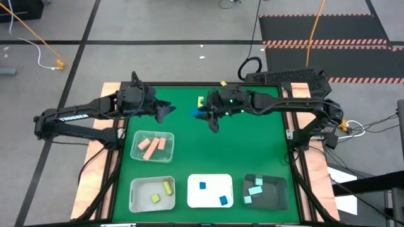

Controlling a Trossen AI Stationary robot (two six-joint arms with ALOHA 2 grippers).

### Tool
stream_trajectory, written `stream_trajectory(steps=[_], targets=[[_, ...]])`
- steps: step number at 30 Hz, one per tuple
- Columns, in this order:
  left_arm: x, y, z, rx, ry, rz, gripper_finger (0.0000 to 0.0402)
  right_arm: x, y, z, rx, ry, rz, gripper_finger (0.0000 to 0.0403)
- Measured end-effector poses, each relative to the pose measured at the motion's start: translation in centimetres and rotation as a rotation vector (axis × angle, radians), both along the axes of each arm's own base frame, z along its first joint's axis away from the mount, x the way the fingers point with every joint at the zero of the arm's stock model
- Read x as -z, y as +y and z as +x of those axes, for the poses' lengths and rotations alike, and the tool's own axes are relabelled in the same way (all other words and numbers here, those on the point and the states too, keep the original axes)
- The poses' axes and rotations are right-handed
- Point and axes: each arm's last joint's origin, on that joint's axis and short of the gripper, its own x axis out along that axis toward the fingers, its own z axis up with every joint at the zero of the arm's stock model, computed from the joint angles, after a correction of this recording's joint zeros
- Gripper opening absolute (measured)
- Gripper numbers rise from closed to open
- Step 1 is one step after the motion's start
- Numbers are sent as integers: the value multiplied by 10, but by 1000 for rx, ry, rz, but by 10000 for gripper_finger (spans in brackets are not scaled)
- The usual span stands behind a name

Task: Sort & place blocks by color
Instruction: Put the blue block into the white bin

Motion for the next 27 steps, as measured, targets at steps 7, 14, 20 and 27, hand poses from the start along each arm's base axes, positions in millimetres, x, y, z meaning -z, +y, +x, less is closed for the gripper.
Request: stream_trajectory(steps=[7, 14, 20, 27], targets=[[-1, -14, 3, 42, -26, -65, 237, -1, 61, -10, -160, -3, 28, 112], [-1, -34, 5, 104, -44, -149, 237, 27, 121, -35, -248, 79, 217, 112], [0, -46, 9, 93, -65, -183, 237, 76, 155, -55, -326, 78, 306, 113], [7, -59, 21, 110, -52, -223, 237, 126, 167, -83, -238, -18, 428, 117]])
